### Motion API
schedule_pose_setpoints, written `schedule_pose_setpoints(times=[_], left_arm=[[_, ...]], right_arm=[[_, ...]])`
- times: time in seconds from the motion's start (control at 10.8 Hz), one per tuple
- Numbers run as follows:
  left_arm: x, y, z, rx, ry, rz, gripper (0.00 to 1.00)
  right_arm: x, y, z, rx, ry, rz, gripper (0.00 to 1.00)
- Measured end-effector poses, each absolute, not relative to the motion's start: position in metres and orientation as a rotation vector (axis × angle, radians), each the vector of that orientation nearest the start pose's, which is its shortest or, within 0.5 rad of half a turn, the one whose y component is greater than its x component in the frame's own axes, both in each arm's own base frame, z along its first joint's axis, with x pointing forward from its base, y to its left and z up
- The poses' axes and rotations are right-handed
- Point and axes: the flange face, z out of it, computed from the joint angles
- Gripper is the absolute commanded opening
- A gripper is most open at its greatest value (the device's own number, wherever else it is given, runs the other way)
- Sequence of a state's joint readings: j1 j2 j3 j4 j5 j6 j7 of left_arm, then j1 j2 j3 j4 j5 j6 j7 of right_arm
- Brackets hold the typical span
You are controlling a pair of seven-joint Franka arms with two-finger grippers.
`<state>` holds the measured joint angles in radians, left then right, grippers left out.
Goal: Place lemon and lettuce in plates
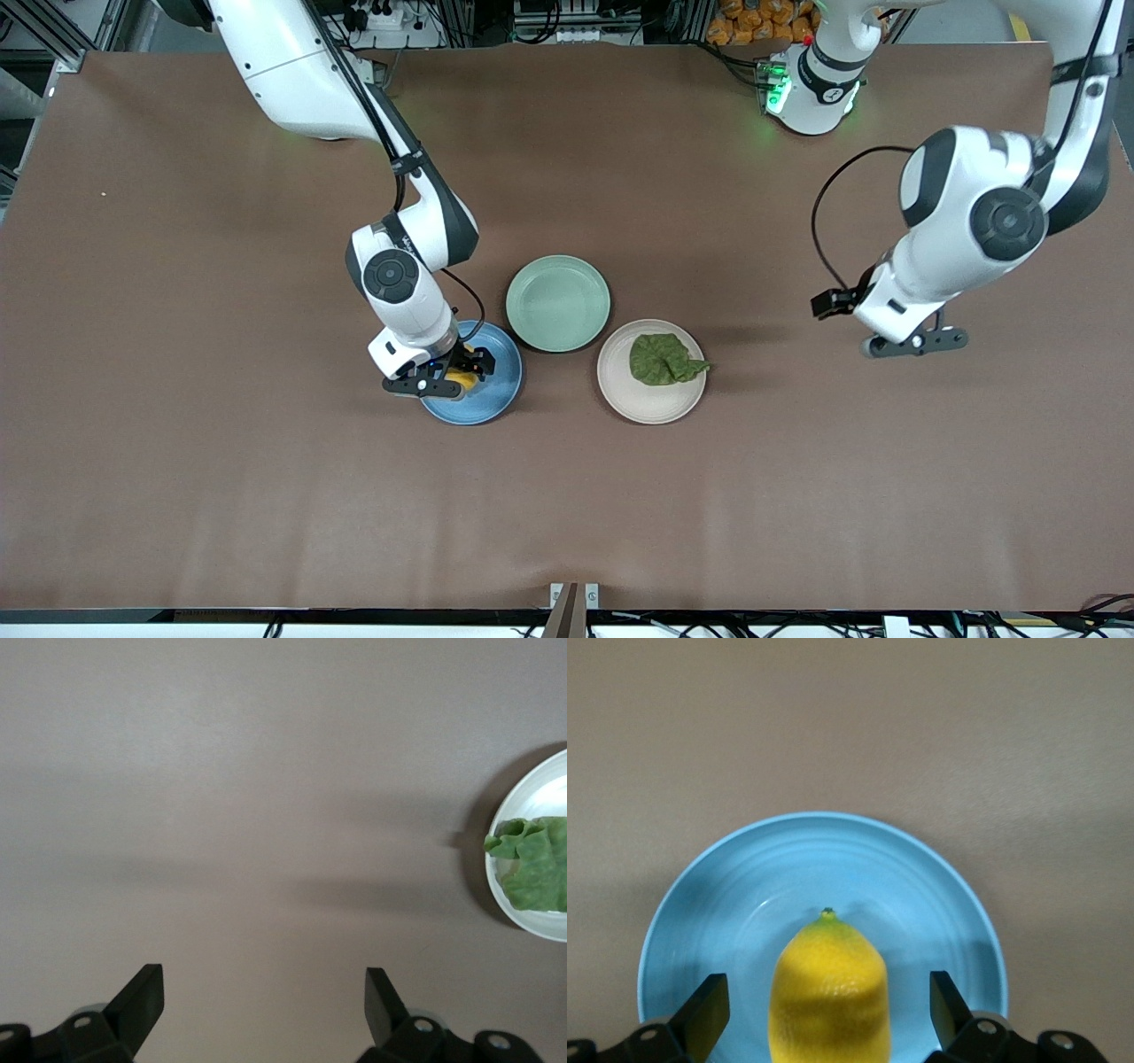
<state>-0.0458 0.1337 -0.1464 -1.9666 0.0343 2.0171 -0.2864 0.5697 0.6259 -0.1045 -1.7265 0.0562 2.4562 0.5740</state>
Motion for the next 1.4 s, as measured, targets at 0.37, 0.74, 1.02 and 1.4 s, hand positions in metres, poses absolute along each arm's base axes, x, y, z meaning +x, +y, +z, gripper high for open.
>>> schedule_pose_setpoints(times=[0.37, 0.74, 1.02, 1.4], left_arm=[[0.56, -0.106, 0.452, -3.145, -0.138, -0.032, 1.0], [0.574, -0.102, 0.538, -3.203, -0.193, -0.219, 1.0], [0.572, -0.101, 0.567, -3.191, -0.172, -0.187, 1.0], [0.564, -0.093, 0.589, -3.169, -0.06, -0.072, 1.0]], right_arm=[[0.63, 0.27, 0.282, -3.156, 0.198, 0.012, 1.0], [0.636, 0.19, 0.333, -3.175, 0.037, 0.211, 1.0], [0.635, 0.136, 0.362, -3.156, -0.036, 0.3, 1.0], [0.628, 0.077, 0.381, -3.129, 0.013, 0.465, 1.0]])
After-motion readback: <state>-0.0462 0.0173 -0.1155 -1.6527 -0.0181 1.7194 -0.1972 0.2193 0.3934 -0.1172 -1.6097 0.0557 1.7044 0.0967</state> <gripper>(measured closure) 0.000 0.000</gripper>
